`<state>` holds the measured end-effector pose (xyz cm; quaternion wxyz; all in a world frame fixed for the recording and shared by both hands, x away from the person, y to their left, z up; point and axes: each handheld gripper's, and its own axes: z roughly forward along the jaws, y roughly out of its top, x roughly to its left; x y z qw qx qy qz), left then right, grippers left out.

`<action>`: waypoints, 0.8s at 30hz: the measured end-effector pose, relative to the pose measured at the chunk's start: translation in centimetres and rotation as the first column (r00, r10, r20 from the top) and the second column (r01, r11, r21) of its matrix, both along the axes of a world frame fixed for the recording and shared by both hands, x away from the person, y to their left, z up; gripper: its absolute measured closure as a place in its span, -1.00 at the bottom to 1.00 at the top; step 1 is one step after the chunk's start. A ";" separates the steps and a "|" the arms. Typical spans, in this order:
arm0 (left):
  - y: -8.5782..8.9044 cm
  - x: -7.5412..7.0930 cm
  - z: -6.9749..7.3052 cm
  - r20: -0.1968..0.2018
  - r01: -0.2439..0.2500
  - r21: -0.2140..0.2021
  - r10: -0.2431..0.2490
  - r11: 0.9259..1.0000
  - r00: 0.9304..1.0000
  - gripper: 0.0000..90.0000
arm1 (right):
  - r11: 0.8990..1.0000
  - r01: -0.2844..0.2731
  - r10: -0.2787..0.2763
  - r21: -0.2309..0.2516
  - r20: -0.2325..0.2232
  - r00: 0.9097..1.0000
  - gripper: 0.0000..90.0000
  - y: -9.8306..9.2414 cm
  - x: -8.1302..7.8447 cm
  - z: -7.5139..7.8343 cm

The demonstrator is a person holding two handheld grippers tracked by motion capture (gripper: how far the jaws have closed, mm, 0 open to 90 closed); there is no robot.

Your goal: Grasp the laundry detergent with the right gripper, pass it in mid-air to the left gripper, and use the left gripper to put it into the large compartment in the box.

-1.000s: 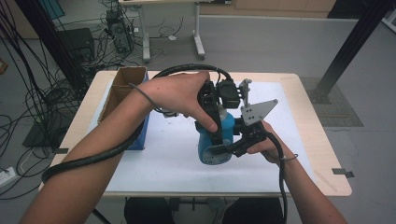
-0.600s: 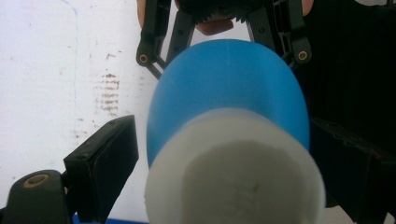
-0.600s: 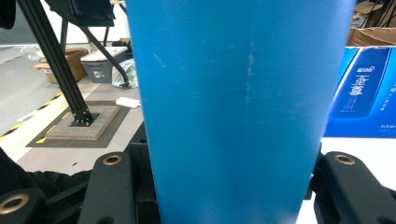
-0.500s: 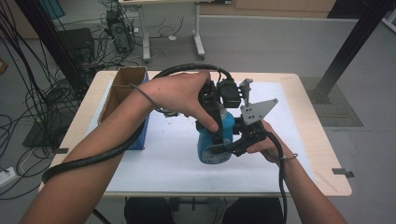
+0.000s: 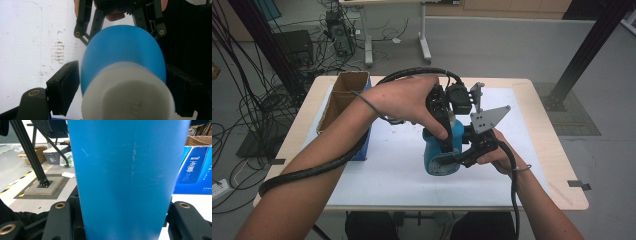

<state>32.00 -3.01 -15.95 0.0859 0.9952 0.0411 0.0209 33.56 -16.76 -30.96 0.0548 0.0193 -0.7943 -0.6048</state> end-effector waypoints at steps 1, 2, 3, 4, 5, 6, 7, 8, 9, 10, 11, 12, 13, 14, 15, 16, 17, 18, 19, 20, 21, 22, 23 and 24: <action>0.0 0.0 0.0 0.000 -0.001 0.000 0.001 1.000 1.000 -0.52 | 1.000 0.000 0.000 -0.001 0.001 1.000 -0.02 0.0 0.0 0.0; 0.0 0.0 0.0 -0.001 -0.002 0.001 0.002 1.000 1.000 -0.52 | 1.000 -0.001 0.001 -0.002 0.001 1.000 -0.02 0.0 0.0 0.0; 0.1 0.0 0.1 -0.002 -0.003 -0.001 0.003 1.000 1.000 -0.51 | 1.000 -0.001 0.001 -0.002 0.001 1.000 -0.02 0.0 0.0 0.0; 0.1 0.1 0.1 -0.005 -0.004 -0.001 0.004 1.000 1.000 -0.50 | 1.000 -0.001 0.001 -0.002 0.002 1.000 -0.02 0.0 0.0 0.0; 0.1 0.1 0.1 -0.003 -0.003 -0.001 0.003 1.000 1.000 -0.51 | 1.000 -0.002 0.002 -0.001 0.001 1.000 -0.02 0.1 0.0 0.0; 0.1 0.1 0.1 -0.003 -0.004 -0.002 0.004 1.000 1.000 -0.50 | 1.000 -0.002 0.002 -0.001 0.002 1.000 -0.02 0.1 0.0 0.0; 0.1 0.1 0.2 -0.005 -0.004 0.001 0.004 1.000 1.000 -0.49 | 1.000 -0.001 0.001 0.000 0.000 1.000 -0.02 0.1 0.0 0.0; 0.1 0.1 0.2 -0.004 -0.003 -0.002 0.003 1.000 1.000 -0.47 | 1.000 -0.002 0.002 -0.002 0.002 1.000 -0.02 0.1 0.0 0.0; 0.1 0.1 0.2 -0.003 -0.004 -0.004 0.004 1.000 1.000 -0.45 | 1.000 -0.002 0.002 -0.003 0.002 1.000 -0.02 0.1 0.0 0.0; 0.1 0.1 0.3 -0.006 -0.008 -0.004 0.008 1.000 1.000 -0.45 | 1.000 -0.002 0.002 -0.002 0.001 1.000 -0.02 0.1 0.0 0.0; 0.1 0.1 0.3 -0.007 -0.008 -0.004 0.008 1.000 1.000 -0.45 | 1.000 -0.002 0.002 -0.001 0.000 1.000 -0.02 0.1 0.0 0.0; 0.1 0.1 0.3 -0.009 -0.010 -0.004 0.010 1.000 1.000 -0.45 | 1.000 -0.003 0.003 -0.001 0.001 1.000 -0.02 0.1 0.0 0.0; 0.1 0.2 0.3 -0.010 -0.012 -0.004 0.011 1.000 1.000 -0.42 | 1.000 -0.003 0.003 -0.003 0.001 1.000 -0.02 0.1 0.0 0.1; 0.1 0.2 0.3 -0.012 -0.012 -0.005 0.012 1.000 1.000 -0.41 | 1.000 -0.004 0.004 -0.003 0.002 1.000 -0.02 0.2 0.0 0.1; 0.1 0.2 0.3 -0.011 -0.013 -0.006 0.013 1.000 1.000 -0.39 | 1.000 -0.005 0.005 -0.004 0.002 1.000 -0.02 0.2 0.0 0.1; 0.2 0.2 0.2 -0.014 -0.016 -0.010 0.016 1.000 1.000 -0.37 | 1.000 -0.006 0.006 -0.004 0.002 1.000 -0.02 0.2 0.0 0.1; 0.2 0.2 0.2 -0.015 -0.017 -0.011 0.016 1.000 1.000 -0.36 | 1.000 -0.006 0.006 -0.004 0.002 1.000 -0.02 0.2 0.0 0.1; 0.2 0.3 0.2 -0.016 -0.017 -0.010 0.017 1.000 1.000 -0.36 | 1.000 -0.006 0.006 -0.005 0.003 1.000 -0.02 0.2 0.0 0.1; 0.2 0.3 0.3 -0.016 -0.016 -0.009 0.016 1.000 1.000 -0.34 | 1.000 -0.007 0.007 -0.005 0.002 1.000 -0.02 0.2 0.0 0.1; 0.2 0.3 0.3 -0.017 -0.016 -0.009 0.016 1.000 1.000 -0.32 | 1.000 -0.006 0.006 -0.005 0.003 1.000 -0.02 0.2 0.0 0.1; 0.2 0.3 0.3 -0.019 -0.017 -0.011 0.017 1.000 1.000 -0.31 | 1.000 -0.006 0.006 -0.005 0.002 1.000 -0.02 0.2 0.0 0.1; 0.2 0.3 0.4 -0.026 -0.018 -0.014 0.017 1.000 0.999 -0.28 | 1.000 -0.006 0.006 -0.004 0.002 1.000 -0.02 0.2 0.0 0.1; 0.2 0.3 0.4 -0.035 -0.018 -0.015 0.017 1.000 0.999 -0.25 | 1.000 -0.005 0.005 -0.003 0.001 1.000 -0.02 0.2 0.1 0.1; 0.2 0.3 0.4 -0.038 -0.018 -0.020 0.017 1.000 0.999 -0.22 | 1.000 -0.004 0.004 -0.003 0.001 1.000 -0.02 0.2 0.1 0.1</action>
